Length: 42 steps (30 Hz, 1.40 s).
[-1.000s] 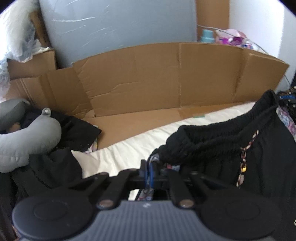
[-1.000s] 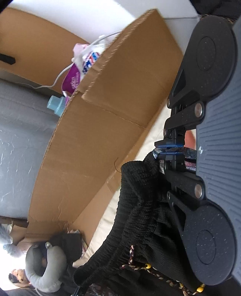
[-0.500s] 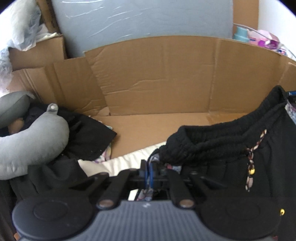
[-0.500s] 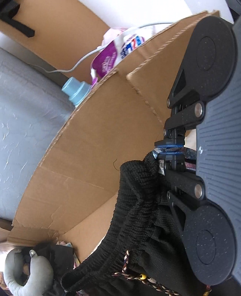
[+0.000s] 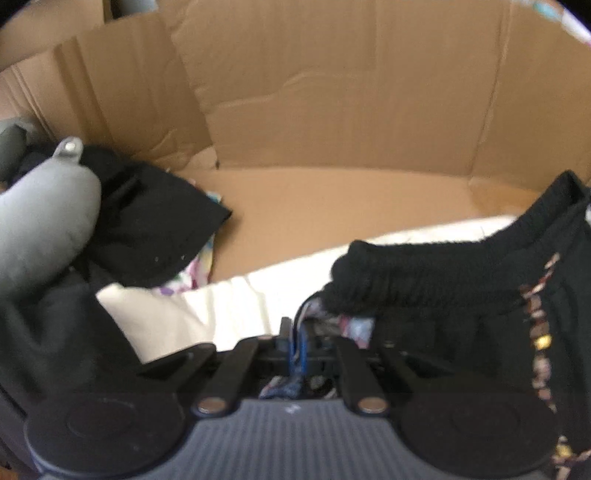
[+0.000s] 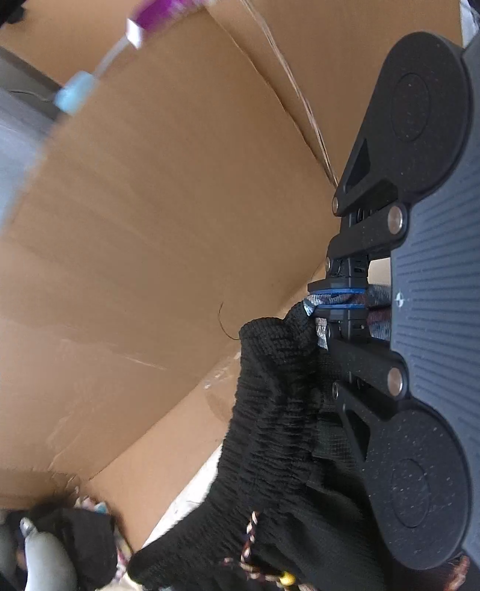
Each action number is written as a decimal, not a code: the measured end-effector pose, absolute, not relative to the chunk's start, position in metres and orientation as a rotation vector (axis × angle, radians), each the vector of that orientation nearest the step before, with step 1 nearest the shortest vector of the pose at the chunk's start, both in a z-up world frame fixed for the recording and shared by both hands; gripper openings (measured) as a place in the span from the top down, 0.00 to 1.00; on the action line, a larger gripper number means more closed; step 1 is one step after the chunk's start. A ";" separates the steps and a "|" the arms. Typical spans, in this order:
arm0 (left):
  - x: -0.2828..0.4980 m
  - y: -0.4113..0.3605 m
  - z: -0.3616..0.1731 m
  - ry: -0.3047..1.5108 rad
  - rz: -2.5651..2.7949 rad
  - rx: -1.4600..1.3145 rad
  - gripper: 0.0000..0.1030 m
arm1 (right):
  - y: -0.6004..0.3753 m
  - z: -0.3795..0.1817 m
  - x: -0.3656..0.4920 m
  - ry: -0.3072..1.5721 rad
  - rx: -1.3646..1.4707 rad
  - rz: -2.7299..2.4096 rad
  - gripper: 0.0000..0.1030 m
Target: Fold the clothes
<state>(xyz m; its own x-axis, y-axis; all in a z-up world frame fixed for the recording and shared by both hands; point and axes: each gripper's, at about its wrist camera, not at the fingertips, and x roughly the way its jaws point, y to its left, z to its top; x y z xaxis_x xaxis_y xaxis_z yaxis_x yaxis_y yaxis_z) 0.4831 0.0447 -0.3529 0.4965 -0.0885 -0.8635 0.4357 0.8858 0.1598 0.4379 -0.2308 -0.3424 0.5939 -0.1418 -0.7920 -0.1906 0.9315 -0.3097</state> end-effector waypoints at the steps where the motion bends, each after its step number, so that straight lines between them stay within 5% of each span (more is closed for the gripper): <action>1: 0.484 0.047 -0.354 1.007 -0.323 0.372 0.85 | -0.231 -0.350 0.439 0.952 -0.363 0.033 0.96; 3: 0.486 0.052 -0.356 1.008 -0.314 0.347 0.77 | -0.234 -0.355 0.438 0.953 -0.345 0.047 0.94; 6: 0.486 0.061 -0.346 1.014 -0.318 0.324 0.63 | -0.241 -0.353 0.433 0.936 -0.327 0.061 0.78; 9: 0.481 0.070 -0.330 1.001 -0.312 0.310 0.61 | -0.256 -0.340 0.426 0.918 -0.287 0.074 0.69; 15: 0.455 0.072 -0.293 0.969 -0.335 0.291 0.50 | -0.283 -0.306 0.398 0.899 -0.163 0.077 0.68; 31: 0.341 0.017 -0.216 0.901 -0.452 0.283 0.47 | -0.319 -0.215 0.268 0.845 -0.027 0.096 0.67; 42: 0.252 0.009 -0.203 0.873 -0.461 0.234 0.40 | -0.325 -0.209 0.164 0.807 0.091 0.063 0.66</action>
